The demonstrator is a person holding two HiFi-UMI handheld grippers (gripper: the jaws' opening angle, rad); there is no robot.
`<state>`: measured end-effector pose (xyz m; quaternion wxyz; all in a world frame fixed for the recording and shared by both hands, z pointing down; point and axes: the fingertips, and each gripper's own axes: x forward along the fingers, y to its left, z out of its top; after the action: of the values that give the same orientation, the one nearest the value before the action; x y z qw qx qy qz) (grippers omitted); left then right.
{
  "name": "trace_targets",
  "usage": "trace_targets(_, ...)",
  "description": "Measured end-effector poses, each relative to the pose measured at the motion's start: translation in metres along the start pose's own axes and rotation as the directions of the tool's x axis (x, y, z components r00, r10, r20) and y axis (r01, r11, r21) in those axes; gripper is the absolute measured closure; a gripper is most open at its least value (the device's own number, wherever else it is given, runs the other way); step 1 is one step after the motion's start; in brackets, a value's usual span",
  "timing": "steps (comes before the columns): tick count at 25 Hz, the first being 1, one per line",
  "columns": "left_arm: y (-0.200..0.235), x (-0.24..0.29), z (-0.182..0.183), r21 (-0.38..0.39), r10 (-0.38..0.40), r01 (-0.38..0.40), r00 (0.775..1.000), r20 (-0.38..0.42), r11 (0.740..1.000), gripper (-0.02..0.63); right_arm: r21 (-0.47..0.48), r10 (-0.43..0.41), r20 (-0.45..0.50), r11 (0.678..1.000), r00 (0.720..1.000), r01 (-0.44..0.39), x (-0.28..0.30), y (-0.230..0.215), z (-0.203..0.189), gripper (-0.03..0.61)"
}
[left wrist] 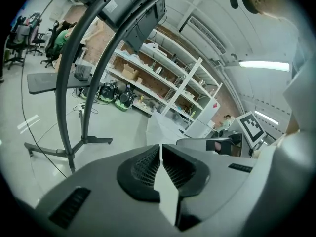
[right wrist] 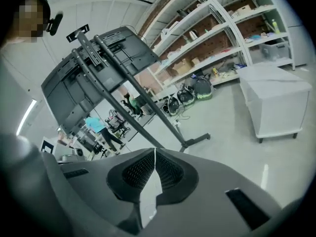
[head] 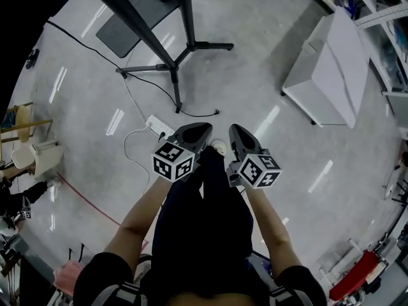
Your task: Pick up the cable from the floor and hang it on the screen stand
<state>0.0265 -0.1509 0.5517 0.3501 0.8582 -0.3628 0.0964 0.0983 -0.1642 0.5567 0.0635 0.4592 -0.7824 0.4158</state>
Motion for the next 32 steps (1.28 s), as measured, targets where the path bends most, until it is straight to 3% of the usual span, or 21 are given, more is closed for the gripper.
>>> trace_targets(9,0.041,0.065,-0.065,-0.028,-0.002,-0.001,0.997,-0.083,1.000,0.591,0.049,-0.079,0.017,0.996,0.997,0.078,0.070,-0.086,-0.022,0.554)
trace_targets(27,0.163,0.159,-0.181,-0.130,0.068,-0.080,0.994,-0.088,0.988,0.591,0.103,-0.109,-0.101,0.988,0.989,0.120,0.177,-0.212,-0.153,0.554)
trace_targets(32,0.197,0.176,-0.223,-0.111,0.057,-0.071,0.991,-0.123,0.991,0.591,0.093,-0.120,-0.114,0.987,0.986,0.131,0.205,-0.239,-0.189,0.554)
